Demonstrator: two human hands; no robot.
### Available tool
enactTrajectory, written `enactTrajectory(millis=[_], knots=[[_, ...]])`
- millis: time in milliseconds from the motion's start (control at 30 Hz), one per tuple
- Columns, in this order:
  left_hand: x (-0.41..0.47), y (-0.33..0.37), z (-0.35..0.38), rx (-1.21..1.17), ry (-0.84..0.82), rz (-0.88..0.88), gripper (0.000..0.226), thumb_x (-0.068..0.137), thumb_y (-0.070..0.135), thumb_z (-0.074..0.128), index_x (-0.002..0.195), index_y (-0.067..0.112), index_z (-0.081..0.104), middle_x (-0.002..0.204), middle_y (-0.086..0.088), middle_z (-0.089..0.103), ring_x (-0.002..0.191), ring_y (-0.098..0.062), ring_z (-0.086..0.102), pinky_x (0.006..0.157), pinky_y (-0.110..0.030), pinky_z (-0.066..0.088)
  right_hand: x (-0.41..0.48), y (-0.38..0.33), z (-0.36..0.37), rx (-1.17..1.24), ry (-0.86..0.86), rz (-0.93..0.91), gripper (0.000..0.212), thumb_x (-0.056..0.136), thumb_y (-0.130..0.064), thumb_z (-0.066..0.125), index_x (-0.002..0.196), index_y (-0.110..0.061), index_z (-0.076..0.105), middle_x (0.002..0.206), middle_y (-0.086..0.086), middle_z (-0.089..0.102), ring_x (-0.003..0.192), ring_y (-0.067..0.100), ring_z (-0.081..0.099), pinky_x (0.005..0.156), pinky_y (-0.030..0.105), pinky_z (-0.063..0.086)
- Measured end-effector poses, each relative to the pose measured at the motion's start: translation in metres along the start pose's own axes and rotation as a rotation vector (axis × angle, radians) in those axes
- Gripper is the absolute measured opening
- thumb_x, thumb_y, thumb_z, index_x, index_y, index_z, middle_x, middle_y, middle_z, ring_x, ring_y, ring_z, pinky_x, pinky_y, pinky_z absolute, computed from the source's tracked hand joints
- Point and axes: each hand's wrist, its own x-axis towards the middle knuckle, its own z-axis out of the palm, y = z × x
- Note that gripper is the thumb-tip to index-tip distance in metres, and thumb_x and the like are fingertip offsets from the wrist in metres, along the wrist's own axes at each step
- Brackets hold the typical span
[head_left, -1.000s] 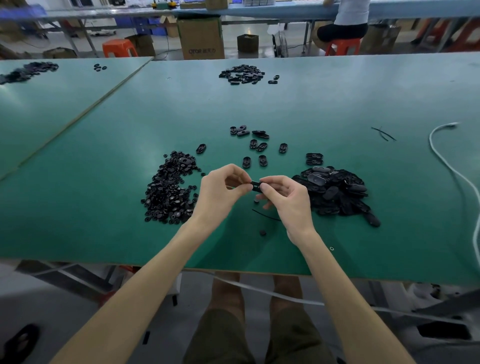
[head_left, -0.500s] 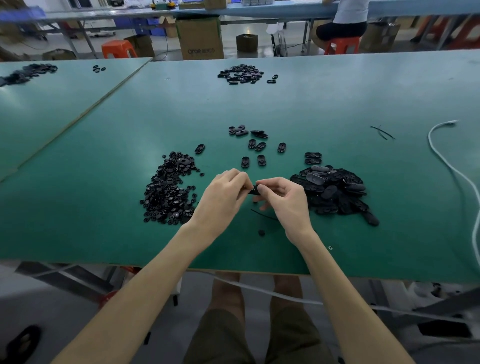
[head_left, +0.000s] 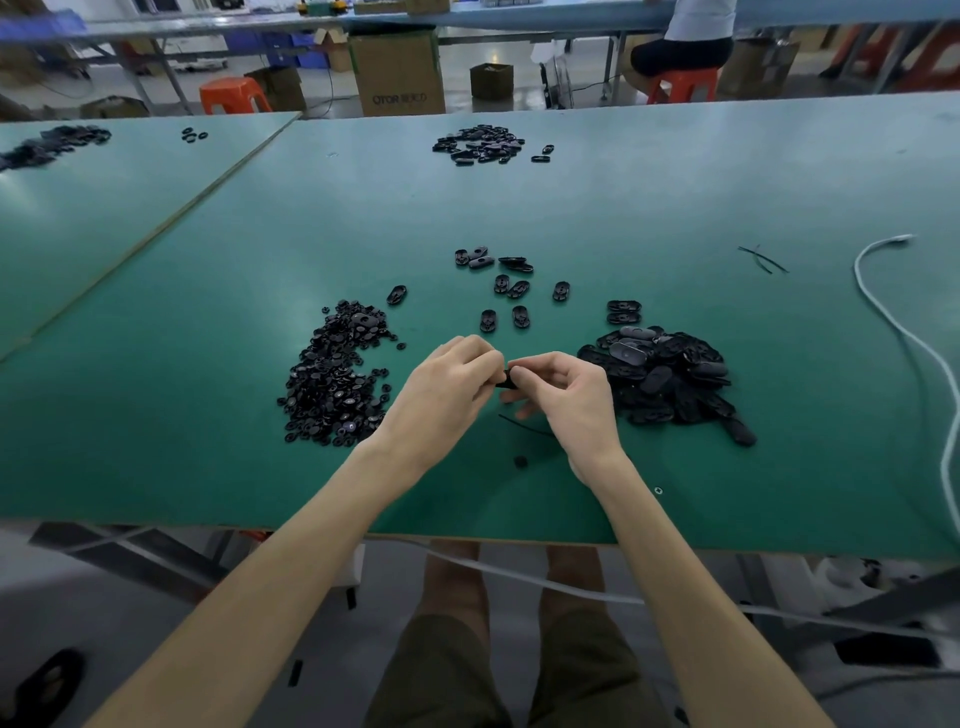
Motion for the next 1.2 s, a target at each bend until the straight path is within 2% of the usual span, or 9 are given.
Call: enactTrajectory(millis=[167,534,700,867,1000,1100,1200], knots=[[-0.004,-0.006,0.0,0.047,0.009,0.026,0.009,0.089,-0.006,0.07,0.087,0.001,0.065,0.095,-0.01,0.066,0.088,-0.031,0.063,0.077,-0.044,0.055,0.0,0.001,0.001,0.007,0.011,0.008,0.005,0.095,-0.003,0.074,0.096,-0.007,0.077,0.083,0.006,0.08,0.076,0.024,0.079,0.062,0.024,0.059],[-0.004,-0.01,0.005,0.11,0.065,0.088,0.007,0.09,-0.003,0.072,0.089,0.002,0.067,0.088,-0.008,0.061,0.078,-0.028,0.058,0.073,-0.036,0.051,0.0,0.001,0.001,-0.012,0.009,0.012,0.005,0.094,-0.005,0.075,0.095,-0.008,0.078,0.084,0.006,0.08,0.076,0.024,0.079,0.062,0.025,0.059],[-0.005,-0.013,0.006,0.083,0.023,0.114,0.007,0.092,-0.001,0.071,0.09,0.003,0.066,0.096,-0.008,0.065,0.086,-0.028,0.062,0.077,-0.04,0.055,0.0,0.001,-0.001,-0.003,0.013,0.01,0.005,0.094,-0.005,0.074,0.095,-0.008,0.078,0.084,0.007,0.08,0.075,0.025,0.079,0.064,0.025,0.059],[-0.011,-0.016,0.006,0.013,0.008,0.115,0.003,0.096,0.004,0.069,0.094,0.003,0.07,0.104,-0.005,0.069,0.095,-0.024,0.064,0.079,-0.035,0.056,0.0,0.002,0.0,-0.019,0.012,-0.005,0.006,0.094,-0.005,0.074,0.094,-0.009,0.078,0.082,0.006,0.08,0.074,0.024,0.079,0.067,0.025,0.06],[-0.013,-0.015,0.01,0.024,0.042,0.084,0.002,0.095,0.005,0.071,0.097,0.004,0.073,0.094,-0.005,0.068,0.086,-0.027,0.064,0.081,-0.037,0.053,-0.001,0.003,0.001,-0.046,-0.022,-0.003,0.007,0.093,-0.004,0.074,0.094,-0.009,0.079,0.082,0.005,0.08,0.074,0.023,0.079,0.067,0.026,0.061],[-0.007,-0.015,0.01,0.008,0.036,0.066,0.002,0.093,0.008,0.073,0.094,0.007,0.072,0.088,-0.003,0.065,0.082,-0.022,0.059,0.083,-0.034,0.048,0.0,0.003,0.0,-0.039,-0.025,-0.009,0.008,0.093,-0.002,0.073,0.094,-0.008,0.079,0.082,0.007,0.08,0.072,0.023,0.077,0.067,0.027,0.06],[0.003,-0.017,0.008,-0.213,-0.016,-0.147,0.013,0.087,0.009,0.079,0.096,0.013,0.07,0.092,0.004,0.065,0.089,-0.015,0.06,0.087,-0.029,0.047,0.0,0.003,0.0,-0.032,-0.025,-0.024,0.012,0.094,-0.002,0.073,0.092,-0.012,0.079,0.081,0.006,0.079,0.071,0.02,0.075,0.066,0.026,0.059]])
